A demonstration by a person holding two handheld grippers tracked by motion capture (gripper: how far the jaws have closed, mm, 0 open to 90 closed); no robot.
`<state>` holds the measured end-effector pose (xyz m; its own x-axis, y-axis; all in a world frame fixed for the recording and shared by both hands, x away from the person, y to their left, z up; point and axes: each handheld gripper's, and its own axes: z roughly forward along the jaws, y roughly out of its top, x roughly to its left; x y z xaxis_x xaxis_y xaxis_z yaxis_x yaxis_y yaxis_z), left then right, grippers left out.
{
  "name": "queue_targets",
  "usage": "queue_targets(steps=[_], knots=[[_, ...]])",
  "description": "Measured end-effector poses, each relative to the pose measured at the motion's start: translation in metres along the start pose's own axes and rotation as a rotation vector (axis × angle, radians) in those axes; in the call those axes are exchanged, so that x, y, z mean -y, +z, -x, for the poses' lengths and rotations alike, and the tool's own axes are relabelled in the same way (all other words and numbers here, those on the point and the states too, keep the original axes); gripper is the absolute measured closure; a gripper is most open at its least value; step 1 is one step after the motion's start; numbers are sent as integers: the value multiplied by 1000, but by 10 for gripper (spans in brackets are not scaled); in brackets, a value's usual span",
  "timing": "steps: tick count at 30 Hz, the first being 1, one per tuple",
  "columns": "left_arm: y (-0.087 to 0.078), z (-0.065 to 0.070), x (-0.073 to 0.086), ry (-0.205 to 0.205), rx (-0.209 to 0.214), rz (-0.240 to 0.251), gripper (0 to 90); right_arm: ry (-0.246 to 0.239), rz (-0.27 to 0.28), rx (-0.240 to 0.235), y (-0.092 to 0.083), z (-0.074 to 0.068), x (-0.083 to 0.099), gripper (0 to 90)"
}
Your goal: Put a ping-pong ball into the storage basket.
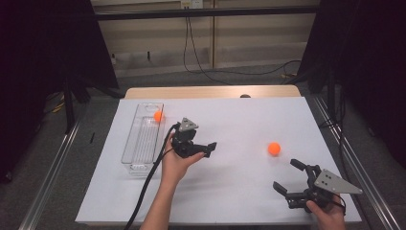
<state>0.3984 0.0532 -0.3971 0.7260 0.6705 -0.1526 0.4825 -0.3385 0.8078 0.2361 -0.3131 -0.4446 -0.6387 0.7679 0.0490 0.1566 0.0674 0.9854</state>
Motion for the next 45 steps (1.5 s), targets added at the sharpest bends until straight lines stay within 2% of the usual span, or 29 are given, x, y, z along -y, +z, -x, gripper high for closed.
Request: queue_targets(steps=[20, 38, 45], knots=[[8, 10, -1, 24, 15, 15, 94, 3, 1, -1, 0, 0, 0, 14], [18, 23, -2, 71, 38, 2, 94, 6, 3, 4, 0, 1, 0, 14], [21, 28, -3, 87, 43, 13, 94, 7, 3, 6, 1, 1, 0, 14]])
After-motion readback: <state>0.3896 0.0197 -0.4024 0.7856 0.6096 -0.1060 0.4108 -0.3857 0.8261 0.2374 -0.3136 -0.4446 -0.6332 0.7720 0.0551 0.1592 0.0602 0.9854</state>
